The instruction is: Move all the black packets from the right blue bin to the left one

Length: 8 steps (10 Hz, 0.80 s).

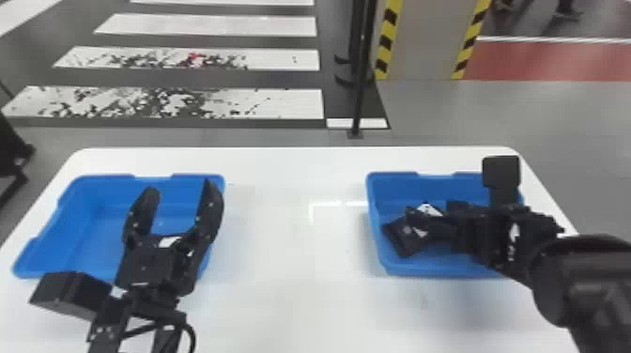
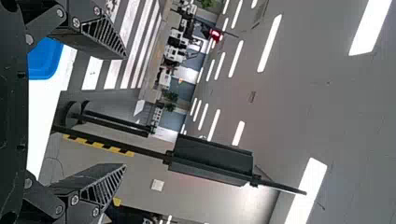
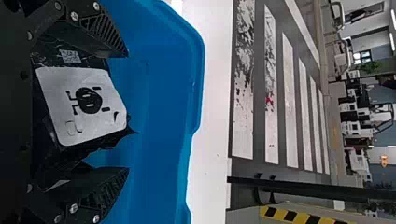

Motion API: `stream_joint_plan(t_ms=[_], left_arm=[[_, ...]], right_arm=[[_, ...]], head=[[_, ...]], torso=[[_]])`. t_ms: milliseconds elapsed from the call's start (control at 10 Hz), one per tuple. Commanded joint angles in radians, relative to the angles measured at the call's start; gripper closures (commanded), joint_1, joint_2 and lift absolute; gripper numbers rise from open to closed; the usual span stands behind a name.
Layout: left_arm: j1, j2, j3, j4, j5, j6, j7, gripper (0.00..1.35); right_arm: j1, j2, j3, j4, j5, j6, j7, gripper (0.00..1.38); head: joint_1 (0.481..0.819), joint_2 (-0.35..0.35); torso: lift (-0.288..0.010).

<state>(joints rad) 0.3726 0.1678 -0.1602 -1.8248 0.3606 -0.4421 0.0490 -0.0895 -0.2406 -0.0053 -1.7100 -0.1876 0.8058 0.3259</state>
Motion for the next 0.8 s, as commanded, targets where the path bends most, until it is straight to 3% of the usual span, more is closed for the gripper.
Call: stream_joint_plan(t_ms=[0,300,700], left_arm=[[-0.002,0.001,0.001,0.000,0.000,0.000,0.000,0.24],[-0.002,0.001,0.003,0.000,0.000,0.000,-0.001,0.24],[-0.002,-0.001,0.005,0.002,0.000,-0.005,-0.001,0.24]], right_arm=[[-0.028,-0.005,0.003,0.045,0.002,0.021,0.013,0.30],[-0.046,-0.006,0.019,0.069,-0.038,0.075,0.038,1.16],[-0.011,-0.002,-0.007,0.057,-0.108,0.019,0.036,1.18]], head=[[0.695,-0.025],[0.695,-0.024],[0.695,-0.002]], torso=[[-0.168],[-0.168],[-0.168]])
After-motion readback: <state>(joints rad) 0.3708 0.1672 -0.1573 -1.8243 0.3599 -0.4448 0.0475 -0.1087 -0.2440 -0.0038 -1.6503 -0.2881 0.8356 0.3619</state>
